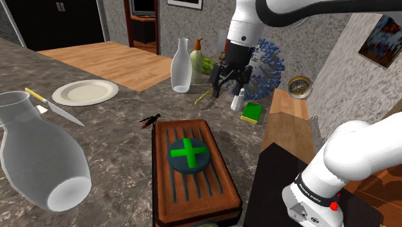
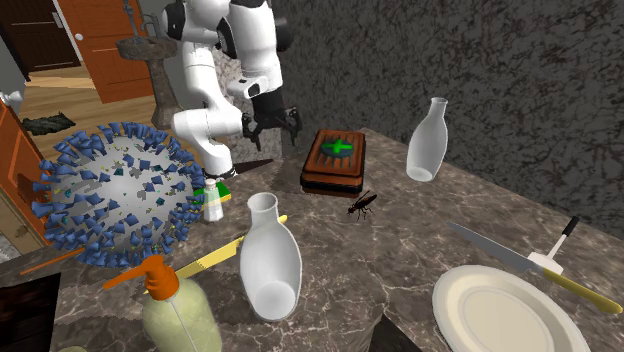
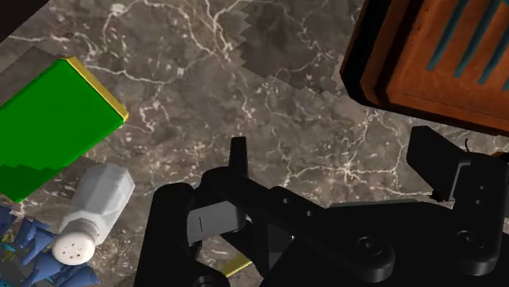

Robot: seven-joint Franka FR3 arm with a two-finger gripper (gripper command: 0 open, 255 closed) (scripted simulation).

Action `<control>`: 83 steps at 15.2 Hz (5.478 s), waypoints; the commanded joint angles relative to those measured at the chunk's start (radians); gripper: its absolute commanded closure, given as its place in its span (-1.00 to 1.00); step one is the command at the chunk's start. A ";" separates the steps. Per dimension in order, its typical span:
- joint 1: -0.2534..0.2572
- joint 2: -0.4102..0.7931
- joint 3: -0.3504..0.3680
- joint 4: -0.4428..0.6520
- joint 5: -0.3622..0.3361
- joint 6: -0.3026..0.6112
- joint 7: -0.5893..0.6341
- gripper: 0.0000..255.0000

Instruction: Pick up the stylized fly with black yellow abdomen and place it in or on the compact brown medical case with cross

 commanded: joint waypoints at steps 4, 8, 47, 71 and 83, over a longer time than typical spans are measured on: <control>-0.020 0.155 0.131 0.077 -0.023 0.106 0.174 -1.00; -0.043 0.307 0.232 0.167 -0.093 0.175 0.332 -1.00; 0.073 0.891 0.325 0.533 -0.545 0.263 0.853 1.00; 0.083 0.843 0.349 0.801 -0.497 -0.039 0.811 1.00; 0.054 0.655 0.385 0.669 -0.379 -0.055 0.818 1.00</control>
